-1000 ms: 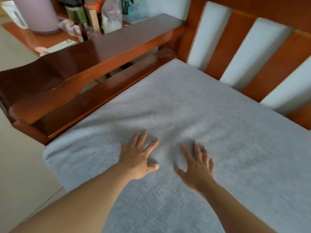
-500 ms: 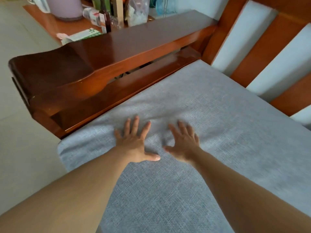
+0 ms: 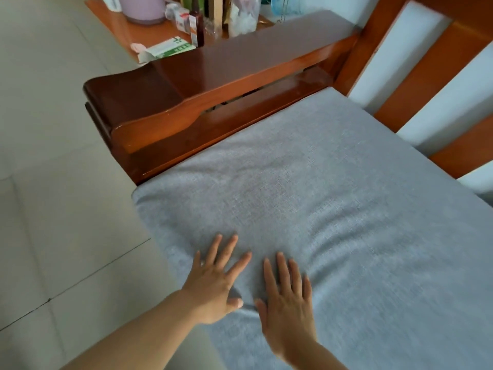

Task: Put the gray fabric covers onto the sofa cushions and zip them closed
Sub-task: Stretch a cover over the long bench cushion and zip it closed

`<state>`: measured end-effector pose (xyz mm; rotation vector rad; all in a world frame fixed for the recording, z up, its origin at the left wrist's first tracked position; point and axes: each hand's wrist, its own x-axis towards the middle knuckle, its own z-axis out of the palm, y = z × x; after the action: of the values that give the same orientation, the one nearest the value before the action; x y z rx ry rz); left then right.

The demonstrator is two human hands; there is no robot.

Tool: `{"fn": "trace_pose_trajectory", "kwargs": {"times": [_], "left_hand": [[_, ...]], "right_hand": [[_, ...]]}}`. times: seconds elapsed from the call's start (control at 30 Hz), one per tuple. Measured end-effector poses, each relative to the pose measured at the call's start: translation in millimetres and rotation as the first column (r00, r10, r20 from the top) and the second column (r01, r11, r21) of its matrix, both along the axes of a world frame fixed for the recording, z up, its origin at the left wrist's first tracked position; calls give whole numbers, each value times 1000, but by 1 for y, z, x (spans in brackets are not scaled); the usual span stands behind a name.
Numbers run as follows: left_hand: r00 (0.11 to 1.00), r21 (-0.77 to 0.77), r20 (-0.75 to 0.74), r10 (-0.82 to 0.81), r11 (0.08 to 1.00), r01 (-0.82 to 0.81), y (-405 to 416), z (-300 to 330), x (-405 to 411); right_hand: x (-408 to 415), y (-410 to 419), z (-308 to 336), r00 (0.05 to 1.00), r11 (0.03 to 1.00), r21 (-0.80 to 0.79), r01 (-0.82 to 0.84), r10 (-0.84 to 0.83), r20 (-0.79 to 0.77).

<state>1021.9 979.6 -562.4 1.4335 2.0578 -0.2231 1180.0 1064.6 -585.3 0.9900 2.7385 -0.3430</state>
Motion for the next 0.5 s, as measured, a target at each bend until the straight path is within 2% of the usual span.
{"fn": "trace_pose_trajectory", "kwargs": {"times": [0.07, 0.13, 0.23, 0.37, 0.5], "left_hand": [[1000, 83, -5, 8, 997, -7, -1, 2, 2], [996, 136, -17, 92, 987, -89, 6, 0, 3], [980, 93, -51, 193, 978, -188, 17, -5, 32], [998, 78, -46, -45, 996, 49, 7, -12, 101], [964, 68, 11, -267, 962, 266, -4, -9, 143]], "right_hand": [[-3, 4, 7, 999, 1000, -14, 19, -19, -32], [-13, 21, 18, 994, 994, -44, 101, -103, -42], [6, 33, 12, 973, 969, -83, 232, -230, 28], [87, -11, -3, 963, 963, -17, 269, -269, -1], [156, -43, 2, 964, 964, -46, 263, -264, -26]]}}
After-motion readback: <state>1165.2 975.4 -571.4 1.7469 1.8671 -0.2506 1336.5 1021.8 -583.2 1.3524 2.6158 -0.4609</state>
